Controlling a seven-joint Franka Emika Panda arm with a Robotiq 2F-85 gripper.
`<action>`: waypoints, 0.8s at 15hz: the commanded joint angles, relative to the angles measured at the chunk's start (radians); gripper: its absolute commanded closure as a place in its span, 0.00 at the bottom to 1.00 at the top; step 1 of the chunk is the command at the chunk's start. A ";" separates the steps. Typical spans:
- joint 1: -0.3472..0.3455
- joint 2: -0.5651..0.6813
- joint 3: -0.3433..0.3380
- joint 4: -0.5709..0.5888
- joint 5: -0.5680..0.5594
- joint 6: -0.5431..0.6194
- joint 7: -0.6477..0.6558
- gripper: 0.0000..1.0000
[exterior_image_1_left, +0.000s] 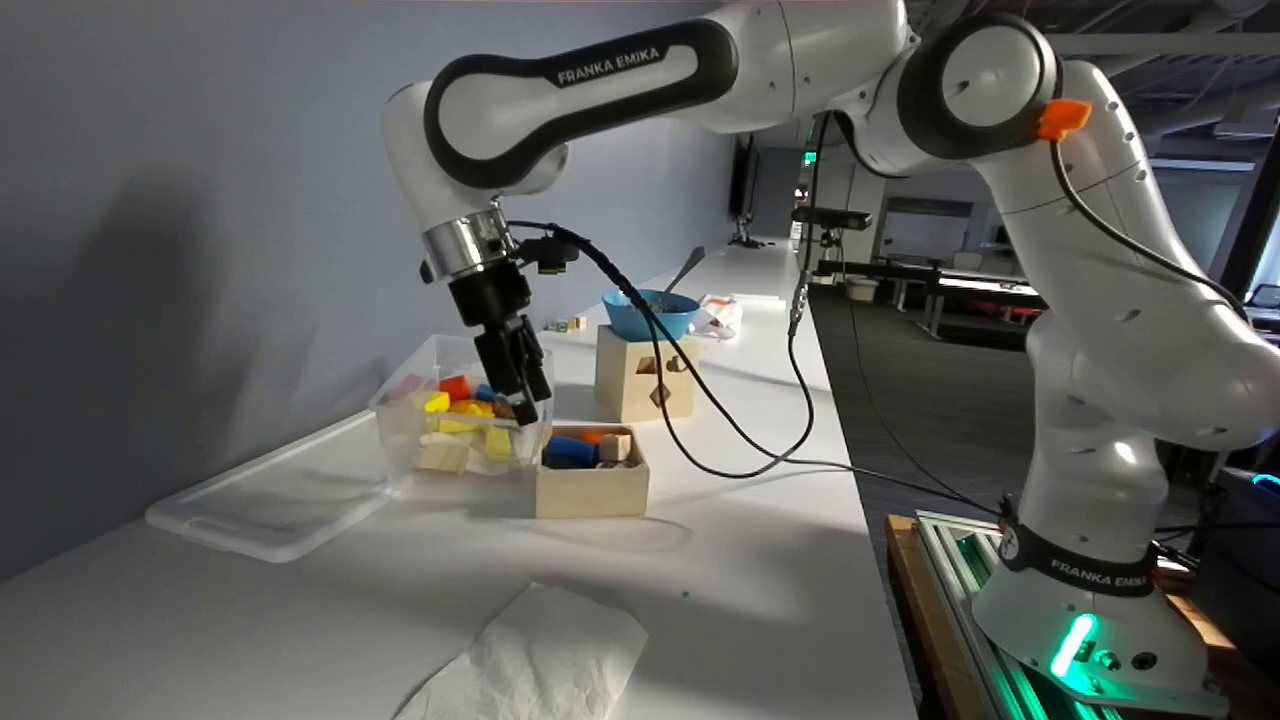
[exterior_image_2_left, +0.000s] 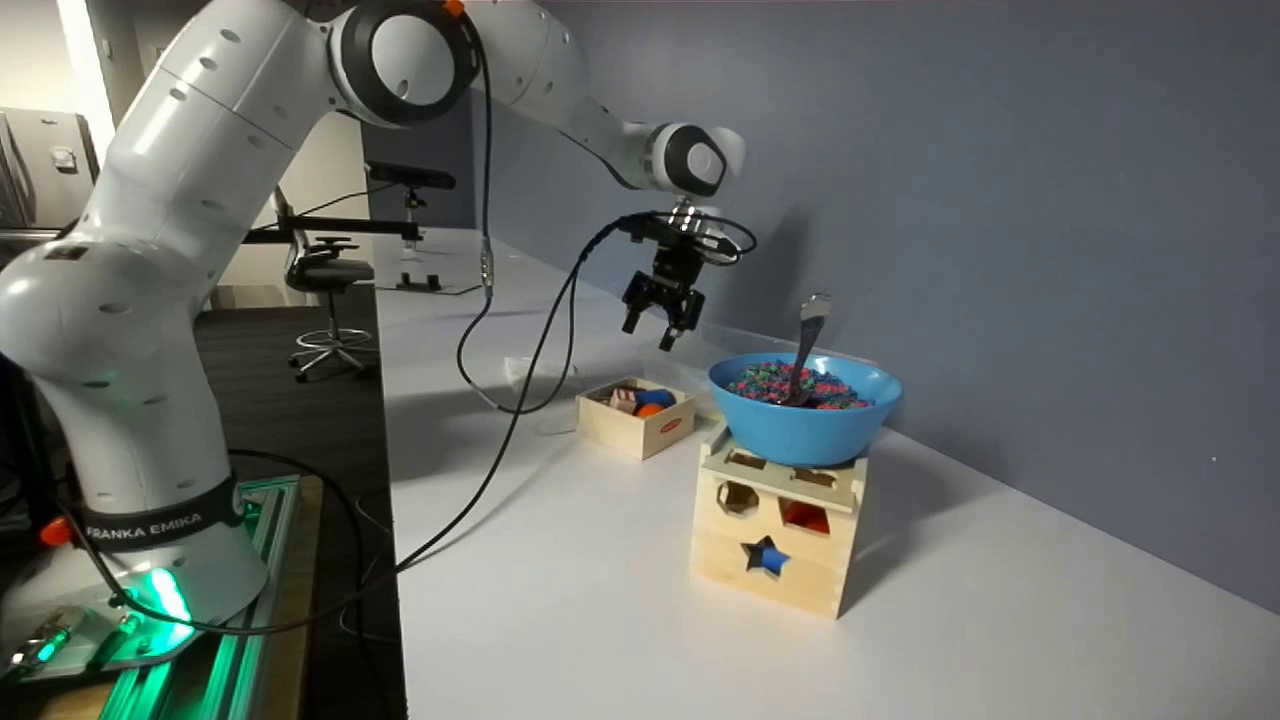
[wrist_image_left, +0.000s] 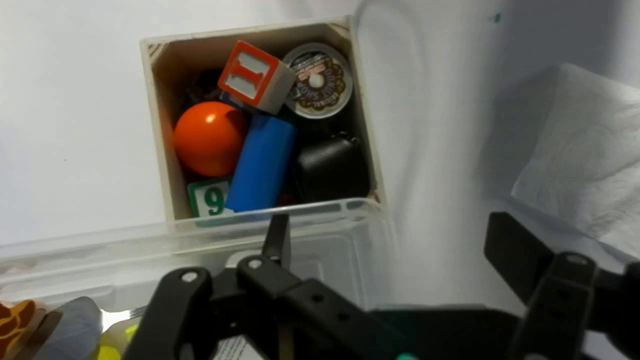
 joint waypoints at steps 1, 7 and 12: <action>0.019 -0.029 -0.004 -0.010 0.015 0.038 -0.002 0.00; -0.047 -0.158 -0.046 -0.059 0.004 0.214 -0.073 0.00; -0.049 -0.089 -0.090 -0.043 -0.073 0.402 -0.054 0.00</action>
